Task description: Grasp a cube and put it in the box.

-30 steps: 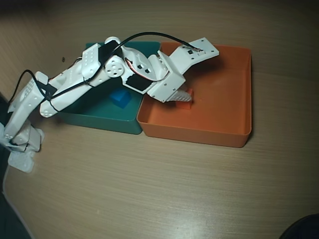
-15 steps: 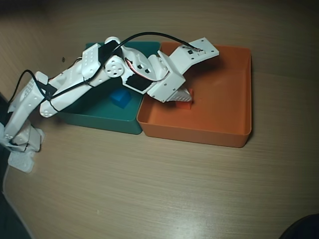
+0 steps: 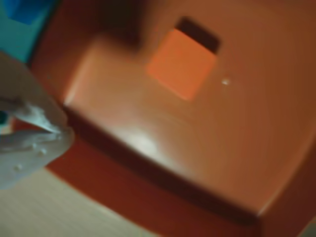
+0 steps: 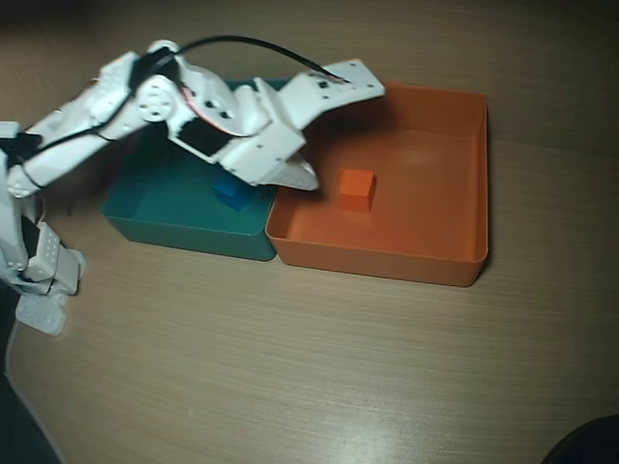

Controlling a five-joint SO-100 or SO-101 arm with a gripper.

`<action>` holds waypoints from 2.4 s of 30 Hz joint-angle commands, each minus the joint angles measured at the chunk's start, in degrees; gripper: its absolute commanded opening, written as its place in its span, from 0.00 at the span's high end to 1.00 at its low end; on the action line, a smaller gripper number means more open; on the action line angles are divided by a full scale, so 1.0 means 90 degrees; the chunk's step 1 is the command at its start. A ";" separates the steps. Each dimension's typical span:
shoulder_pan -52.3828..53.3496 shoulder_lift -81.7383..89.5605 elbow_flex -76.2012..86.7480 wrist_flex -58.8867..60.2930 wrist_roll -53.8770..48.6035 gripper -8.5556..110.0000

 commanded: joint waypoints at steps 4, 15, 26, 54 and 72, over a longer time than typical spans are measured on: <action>0.0566 0.2783 0.1738 -0.0098 -0.0107 0.98; 0.2275 0.5313 0.3838 -0.0146 -0.0137 0.98; 0.2852 0.7559 0.7666 -0.2607 -0.0127 0.98; 0.2959 1.3262 1.4141 -0.1484 -0.0107 0.97; 0.3037 1.3633 1.4141 0.0957 0.0400 0.97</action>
